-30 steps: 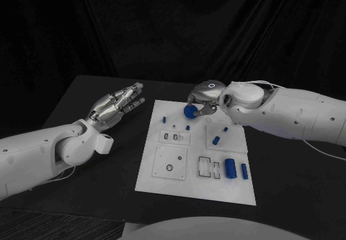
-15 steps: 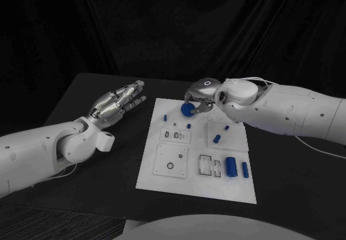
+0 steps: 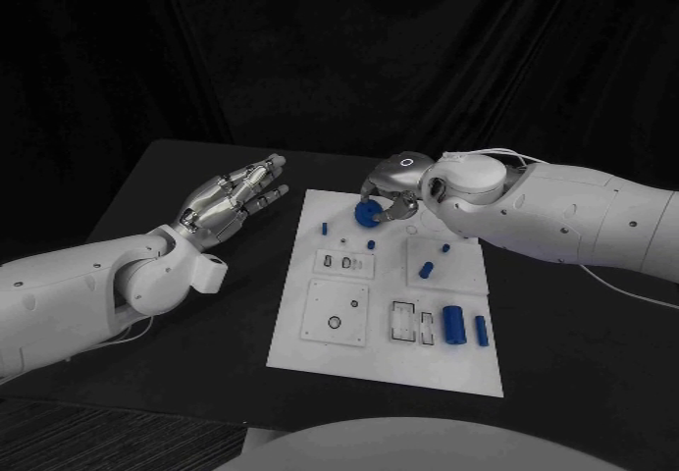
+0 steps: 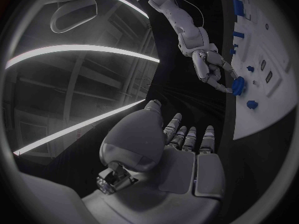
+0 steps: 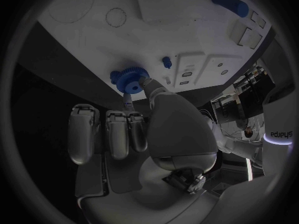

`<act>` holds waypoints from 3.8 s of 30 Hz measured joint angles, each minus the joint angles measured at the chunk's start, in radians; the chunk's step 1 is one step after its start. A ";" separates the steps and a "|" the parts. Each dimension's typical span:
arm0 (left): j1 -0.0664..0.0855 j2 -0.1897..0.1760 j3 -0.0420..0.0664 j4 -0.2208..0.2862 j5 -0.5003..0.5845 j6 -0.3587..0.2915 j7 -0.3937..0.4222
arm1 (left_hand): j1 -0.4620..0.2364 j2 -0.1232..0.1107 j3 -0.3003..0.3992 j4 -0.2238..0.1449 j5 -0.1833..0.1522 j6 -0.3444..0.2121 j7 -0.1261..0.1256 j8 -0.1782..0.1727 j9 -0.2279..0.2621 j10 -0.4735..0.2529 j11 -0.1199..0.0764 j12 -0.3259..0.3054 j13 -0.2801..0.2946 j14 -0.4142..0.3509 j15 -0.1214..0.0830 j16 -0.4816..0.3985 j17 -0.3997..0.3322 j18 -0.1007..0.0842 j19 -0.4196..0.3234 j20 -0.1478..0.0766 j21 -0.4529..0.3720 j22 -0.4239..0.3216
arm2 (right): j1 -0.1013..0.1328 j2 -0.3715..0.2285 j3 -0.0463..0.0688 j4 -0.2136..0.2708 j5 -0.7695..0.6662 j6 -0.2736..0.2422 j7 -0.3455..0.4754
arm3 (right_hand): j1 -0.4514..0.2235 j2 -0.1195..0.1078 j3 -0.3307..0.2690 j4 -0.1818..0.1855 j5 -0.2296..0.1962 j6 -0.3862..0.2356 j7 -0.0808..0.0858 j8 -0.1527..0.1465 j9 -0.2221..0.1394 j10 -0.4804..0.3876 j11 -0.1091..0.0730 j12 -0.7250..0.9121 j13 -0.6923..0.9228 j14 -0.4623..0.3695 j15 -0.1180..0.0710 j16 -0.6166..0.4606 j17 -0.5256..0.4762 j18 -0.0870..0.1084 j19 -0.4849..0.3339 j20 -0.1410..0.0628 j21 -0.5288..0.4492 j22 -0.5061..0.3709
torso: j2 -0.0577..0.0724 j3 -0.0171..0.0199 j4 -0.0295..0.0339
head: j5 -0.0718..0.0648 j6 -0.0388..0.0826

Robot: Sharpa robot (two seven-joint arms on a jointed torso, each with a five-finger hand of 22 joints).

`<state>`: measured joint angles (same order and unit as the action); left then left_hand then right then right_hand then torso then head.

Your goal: Assemble the parts on the task board

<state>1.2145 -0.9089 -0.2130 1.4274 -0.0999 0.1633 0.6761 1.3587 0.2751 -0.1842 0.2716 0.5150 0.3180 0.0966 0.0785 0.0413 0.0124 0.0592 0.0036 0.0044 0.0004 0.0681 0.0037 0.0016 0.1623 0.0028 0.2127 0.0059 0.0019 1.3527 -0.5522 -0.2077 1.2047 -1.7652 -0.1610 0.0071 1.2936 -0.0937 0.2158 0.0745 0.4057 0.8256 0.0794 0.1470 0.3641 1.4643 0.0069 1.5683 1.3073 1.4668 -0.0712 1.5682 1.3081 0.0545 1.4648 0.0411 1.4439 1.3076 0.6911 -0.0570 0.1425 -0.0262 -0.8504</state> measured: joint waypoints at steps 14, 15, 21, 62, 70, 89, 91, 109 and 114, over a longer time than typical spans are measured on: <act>0.000 0.001 0.000 -0.004 0.000 0.000 -0.001 | 0.000 0.000 0.000 0.000 0.000 0.000 0.000 0.000 0.000 0.000 0.000 0.000 0.000 0.000 0.000 0.000 -0.001 0.000 0.000 0.000 0.000 0.000 | -0.001 -0.008 0.000 0.008 0.000 0.024 0.005 | -0.004 -0.004 0.003 -0.003 0.000 -0.072 -0.022 -0.077 -0.071 0.002 -0.020 0.000 0.000 -0.002 -0.013 0.000 0.000 0.000 0.002 -0.009 -0.015 0.000 | -0.002 0.0000 -0.0019 | 0.000 -0.008; 0.000 0.001 0.000 -0.004 0.000 0.000 -0.001 | 0.000 0.000 0.000 0.000 0.000 0.000 0.000 0.000 0.000 0.000 0.000 0.000 0.000 0.000 0.000 0.000 -0.001 0.000 0.000 0.000 0.000 0.000 | -0.001 -0.009 0.000 0.009 0.000 0.025 0.006 | -0.004 -0.004 0.003 -0.003 0.000 -0.078 -0.028 -0.077 -0.077 0.001 -0.026 0.000 0.000 -0.001 -0.015 0.000 0.000 0.000 0.001 -0.010 -0.019 0.000 | -0.002 0.0000 -0.0024 | 0.001 -0.008; 0.000 0.004 0.000 -0.008 0.000 0.000 -0.001 | 0.000 0.000 0.000 0.000 0.000 0.000 0.000 0.000 0.000 0.000 0.000 0.000 0.000 0.000 0.000 0.000 -0.001 0.000 0.000 0.000 0.000 0.000 | -0.002 -0.015 0.000 0.017 0.000 0.027 0.010 | -0.004 -0.004 0.007 -0.007 -0.009 -0.221 -0.074 -0.089 -0.147 0.002 -0.063 0.000 0.000 -0.002 -0.041 0.000 0.000 0.000 0.002 -0.034 -0.028 0.000 | -0.001 0.0000 -0.0031 | 0.003 -0.010; 0.000 0.002 0.000 -0.008 0.000 0.002 -0.001 | 0.004 0.004 0.000 0.000 0.004 0.000 0.000 0.004 0.000 0.003 0.003 0.000 0.000 0.000 0.000 0.000 0.000 0.000 0.000 0.000 0.000 0.000 | 0.009 -0.465 -0.001 0.254 0.040 -0.124 -0.059 | -0.001 -0.056 -0.093 0.214 -0.286 -0.101 -0.022 0.167 -0.023 0.004 -0.036 0.000 0.001 -0.001 -0.033 0.000 -0.001 -0.016 0.002 -0.027 0.034 0.000 | -0.002 -0.0012 -0.0106 | -0.028 -0.004; 0.000 0.002 0.000 -0.011 0.000 0.003 -0.001 | 0.004 0.004 0.000 0.000 0.004 0.000 0.000 0.004 0.000 0.003 0.002 0.000 0.000 0.000 0.000 0.000 -0.001 0.000 0.000 0.000 0.000 0.000 | -0.023 -0.484 -0.001 0.252 0.050 -0.134 -0.073 | -0.022 -0.077 -0.100 0.221 -0.279 -0.118 -0.022 0.177 -0.019 0.004 -0.036 0.000 0.000 -0.001 -0.033 0.000 -0.001 -0.016 0.002 -0.027 0.034 0.000 | -0.002 -0.0006 -0.0115 | -0.027 -0.007; 0.000 0.002 0.000 -0.015 0.000 0.006 -0.001 | 0.004 0.004 0.000 0.000 0.004 0.000 0.000 0.004 0.000 0.002 0.002 0.000 0.000 0.000 0.000 0.000 -0.001 0.000 0.000 0.000 0.000 0.000 | -0.051 -0.476 -0.001 0.232 0.056 -0.141 -0.081 | -0.032 -0.075 -0.100 0.216 -0.183 -0.151 -0.018 0.199 -0.019 0.004 -0.036 0.000 0.000 -0.001 -0.033 0.000 -0.001 -0.015 0.002 -0.027 0.034 0.000 | -0.002 -0.0012 -0.0083 | -0.036 -0.010; 0.000 0.002 0.000 -0.015 0.000 0.006 -0.001 | 0.004 0.004 0.000 0.000 0.004 0.000 0.000 0.004 0.000 0.002 0.002 0.000 0.000 0.000 0.000 0.000 -0.001 0.000 0.000 0.000 0.000 0.000 | -0.054 -0.471 -0.001 0.225 0.056 -0.141 -0.083 | -0.027 -0.071 -0.094 0.218 -0.162 -0.151 -0.018 0.203 -0.019 0.004 -0.036 0.000 0.000 -0.001 -0.033 0.000 -0.001 -0.015 0.002 -0.027 0.034 0.000 | -0.002 -0.0012 -0.0089 | -0.035 -0.011; 0.000 0.003 0.000 -0.017 0.000 0.009 -0.002 | 0.004 0.004 0.000 0.000 0.004 0.000 0.000 0.004 0.000 0.002 0.002 0.000 0.000 0.000 0.000 0.000 0.000 0.000 0.000 0.000 0.000 0.000 | -0.065 -0.453 -0.001 0.198 0.057 -0.136 -0.086 | -0.010 -0.065 -0.090 0.214 -0.113 -0.139 -0.016 0.244 -0.014 0.004 -0.036 0.000 0.000 -0.001 -0.033 0.000 -0.001 -0.015 0.002 -0.027 0.034 0.000 | -0.002 -0.0020 -0.0073 | -0.039 -0.020; 0.000 0.003 0.000 -0.018 0.000 0.010 -0.002 | 0.004 0.004 0.000 0.000 0.004 0.000 0.000 0.004 0.000 0.002 0.002 0.000 0.000 0.000 0.000 0.000 0.000 0.000 0.000 0.000 0.000 0.000 | -0.067 -0.452 -0.001 0.196 0.058 -0.135 -0.086 | -0.010 -0.065 -0.093 0.217 -0.152 -0.138 -0.017 0.262 -0.006 0.004 -0.036 0.000 0.000 -0.001 -0.033 0.000 -0.001 -0.015 0.002 -0.027 0.034 0.000 | -0.002 -0.0019 -0.0073 | -0.038 -0.019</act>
<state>1.2143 -0.9062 -0.2132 1.4099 -0.1002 0.1734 0.6744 1.3625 0.2789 -0.1843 0.2716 0.5185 0.3180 0.0966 0.0823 0.0411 0.0145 0.0612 0.0036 0.0043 0.0004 0.0680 0.0037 0.0017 0.1623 0.0028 0.2126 0.0059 0.0018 1.2855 -1.0043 -0.2091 1.4012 -1.7076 -0.2958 -0.0791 1.2832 -0.1591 0.1227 0.2915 0.2535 0.6878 0.0629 0.4089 0.3579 1.4680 -0.0290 1.5683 1.3075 1.4659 -0.1043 1.5682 1.3073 0.0390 1.4667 0.0143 1.4783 1.3073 0.6887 -0.0590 0.1352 -0.0646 -0.8695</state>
